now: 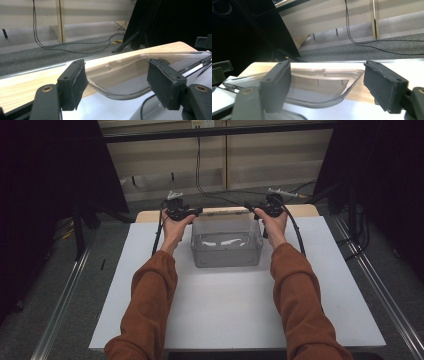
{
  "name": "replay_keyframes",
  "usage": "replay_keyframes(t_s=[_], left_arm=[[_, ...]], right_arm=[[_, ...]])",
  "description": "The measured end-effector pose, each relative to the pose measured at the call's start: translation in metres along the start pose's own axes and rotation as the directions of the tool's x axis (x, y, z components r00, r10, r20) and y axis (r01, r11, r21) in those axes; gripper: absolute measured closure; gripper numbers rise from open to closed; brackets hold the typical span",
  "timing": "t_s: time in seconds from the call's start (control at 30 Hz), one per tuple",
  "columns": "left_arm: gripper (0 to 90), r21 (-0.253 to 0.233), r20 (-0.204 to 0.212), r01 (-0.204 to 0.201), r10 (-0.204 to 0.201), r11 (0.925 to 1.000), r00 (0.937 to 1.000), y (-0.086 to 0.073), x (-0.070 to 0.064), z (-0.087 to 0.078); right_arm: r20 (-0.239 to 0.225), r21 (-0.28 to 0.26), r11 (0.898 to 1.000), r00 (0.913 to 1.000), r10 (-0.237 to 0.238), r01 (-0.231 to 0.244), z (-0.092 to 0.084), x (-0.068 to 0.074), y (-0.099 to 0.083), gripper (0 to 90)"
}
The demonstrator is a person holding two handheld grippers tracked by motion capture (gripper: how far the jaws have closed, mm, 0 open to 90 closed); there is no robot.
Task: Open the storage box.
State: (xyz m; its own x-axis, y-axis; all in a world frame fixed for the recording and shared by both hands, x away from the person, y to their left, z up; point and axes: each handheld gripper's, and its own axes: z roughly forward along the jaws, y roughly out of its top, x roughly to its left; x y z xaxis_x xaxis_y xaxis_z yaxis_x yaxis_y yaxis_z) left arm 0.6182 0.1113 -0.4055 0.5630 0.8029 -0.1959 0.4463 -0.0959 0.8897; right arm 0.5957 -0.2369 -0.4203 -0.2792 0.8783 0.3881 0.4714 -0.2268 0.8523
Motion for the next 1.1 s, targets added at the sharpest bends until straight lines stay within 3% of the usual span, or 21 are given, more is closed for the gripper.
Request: replay_keyframes(t_s=[0.13,0.37,0.4,0.53,0.7,0.8,0.87,0.93,1.1], left_arm=[[26.3,-0.039,-0.018,-0.006,0.005,0.9992,0.9998,-0.002,-0.002,-0.007],[19.7,-0.064,-0.047,-0.029,0.026,0.9975,0.9986,-0.009,-0.001,-0.017],[16.7,-0.068,-0.045,-0.027,0.024,0.9973,0.9987,-0.01,-0.001,-0.019],[12.1,-0.079,-0.037,-0.036,0.034,0.9962,0.9987,-0.012,-0.005,-0.023],[8.9,-0.1,-0.036,-0.082,0.079,0.9916,0.9963,-0.011,-0.013,-0.031],[8.7,-0.106,-0.032,-0.096,0.094,0.9897,0.9951,-0.011,-0.017,-0.036],[9.1,-0.122,-0.019,-0.085,0.083,0.989,0.9964,-0.012,-0.019,-0.04],[9.5,-0.137,-0.032,-0.097,0.094,0.9858,0.9951,-0.014,-0.021,-0.044],[7.5,-0.138,-0.024,-0.096,0.094,0.9858,0.9953,-0.018,-0.024,-0.051]], right_arm=[[0.004,-0.009,1.0,0.9999,-0.011,0.011,-0.007,0.0,-0.001,16.3],[0.006,-0.031,0.996,0.9964,-0.085,0.085,-0.017,0.005,0.0,11.8],[0.016,-0.038,0.992,0.993,-0.117,0.117,-0.02,0.007,0.0,9.6],[0.023,-0.056,0.985,0.9865,-0.162,0.163,-0.025,0.011,0.0,8.1],[0.008,-0.083,0.974,0.9773,-0.212,0.212,-0.031,0.019,-0.002,6.2],[0.008,-0.096,0.971,0.9757,-0.219,0.219,-0.033,0.022,-0.004,6.0],[-0.014,-0.1,0.972,0.9762,-0.216,0.214,-0.036,0.023,-0.008,5.5],[0.004,-0.097,0.964,0.9685,-0.249,0.248,-0.04,0.025,-0.013,5.5],[0.012,-0.119,0.956,0.9627,-0.27,0.27,-0.053,0.026,-0.018,5.3]])
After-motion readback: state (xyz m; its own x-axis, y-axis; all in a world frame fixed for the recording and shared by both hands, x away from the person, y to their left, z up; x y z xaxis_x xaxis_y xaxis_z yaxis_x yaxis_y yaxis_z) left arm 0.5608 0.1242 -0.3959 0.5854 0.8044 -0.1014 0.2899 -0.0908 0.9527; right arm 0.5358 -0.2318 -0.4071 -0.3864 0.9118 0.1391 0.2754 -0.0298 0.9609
